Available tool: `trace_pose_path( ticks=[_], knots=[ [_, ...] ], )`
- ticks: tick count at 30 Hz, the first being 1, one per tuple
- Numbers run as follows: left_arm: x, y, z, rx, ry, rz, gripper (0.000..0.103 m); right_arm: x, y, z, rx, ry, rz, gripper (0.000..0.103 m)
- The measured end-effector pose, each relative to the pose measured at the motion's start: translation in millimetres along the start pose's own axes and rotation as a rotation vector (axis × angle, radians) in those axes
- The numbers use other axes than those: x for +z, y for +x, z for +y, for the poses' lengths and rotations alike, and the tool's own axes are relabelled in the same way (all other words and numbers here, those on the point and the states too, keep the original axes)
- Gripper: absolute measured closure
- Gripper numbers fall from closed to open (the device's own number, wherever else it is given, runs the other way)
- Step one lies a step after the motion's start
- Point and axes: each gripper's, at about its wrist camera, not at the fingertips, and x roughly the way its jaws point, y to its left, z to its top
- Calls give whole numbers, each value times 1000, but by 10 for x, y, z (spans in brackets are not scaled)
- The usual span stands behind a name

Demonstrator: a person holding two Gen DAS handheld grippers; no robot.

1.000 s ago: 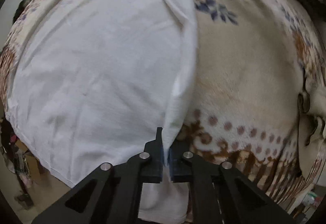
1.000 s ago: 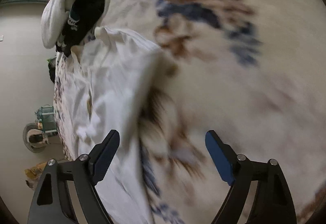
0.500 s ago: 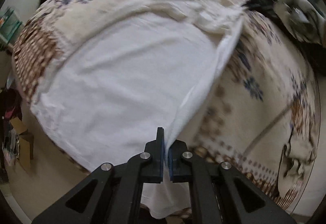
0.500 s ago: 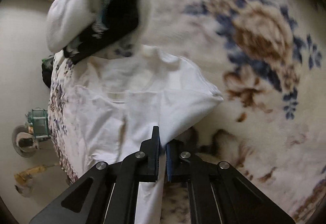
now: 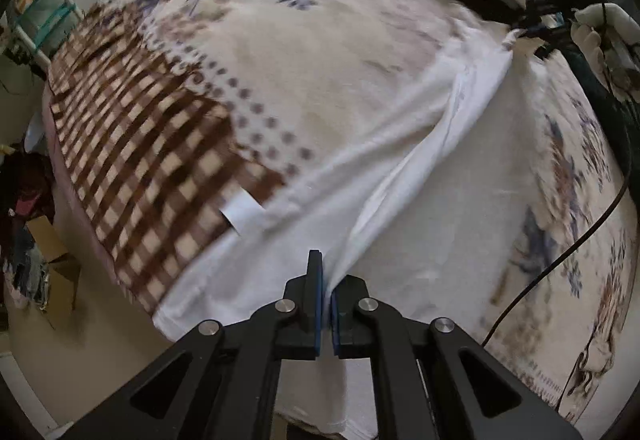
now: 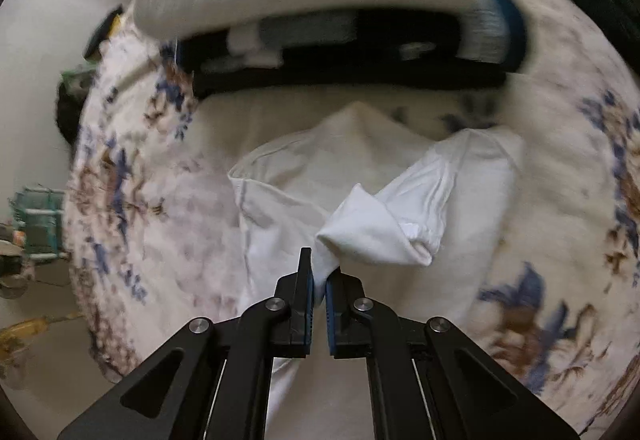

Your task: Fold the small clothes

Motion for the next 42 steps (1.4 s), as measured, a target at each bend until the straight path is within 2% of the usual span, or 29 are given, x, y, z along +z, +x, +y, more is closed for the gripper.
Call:
trace_pose_path(
  ticks=[4, 8, 9, 10, 11, 12, 14, 16, 18, 20, 23, 25, 28, 32, 37, 39, 42],
  knots=[
    [98, 287, 333, 2, -65, 57, 100, 60, 337, 325, -90, -34, 11, 98],
    [80, 447, 788, -75, -186, 126, 94, 74, 548, 486, -145, -47, 43, 96],
    [43, 433, 958, -126, -245, 137, 85, 83, 573, 494, -144, -40, 60, 92],
    [10, 402, 1078, -147, -284, 136, 73, 84, 566, 501, -124, -33, 75, 81],
    [-45, 334, 1249, -155, -338, 125, 70, 71, 534, 513, -84, -33, 82, 75],
    [-88, 279, 1362, -166, -373, 113, 69, 54, 486, 534, -53, -37, 87, 58],
    [-213, 148, 1655, -168, -458, 92, 68, -43, 305, 578, -5, -60, 79, 36],
    [-314, 66, 1820, -168, -504, 82, 67, -206, 85, 617, 27, -102, 52, 36],
    [-403, 25, 1859, -169, -517, 84, 67, -414, -90, 638, 15, -144, 30, 36],
    [-447, 66, 1798, -157, -477, 103, 67, -709, -217, 581, 5, -166, 43, 35],
    [-404, 166, 1538, -139, -378, 137, 67, -1322, -284, 375, -4, -149, 103, 35],
    [-375, 208, 1427, -141, -339, 139, 67, -1747, -254, 240, -15, -132, 146, 35],
    [-312, 237, 1287, -105, -263, 146, 67, -2530, -154, -11, -16, -78, 232, 35],
    [-249, 236, 1140, -94, -170, 165, 67, -3357, 10, -264, -12, 14, 297, 36],
    [-216, 74, 1028, -66, -29, 158, 67, -4003, 107, -269, -2, 25, 294, 42],
    [-208, 47, 973, -48, 12, 158, 67, -4134, 133, -204, -25, 20, 275, 52],
    [-187, 47, 1032, -40, 66, 159, 67, -4273, 189, -141, -46, 44, 255, 52]
  ],
)
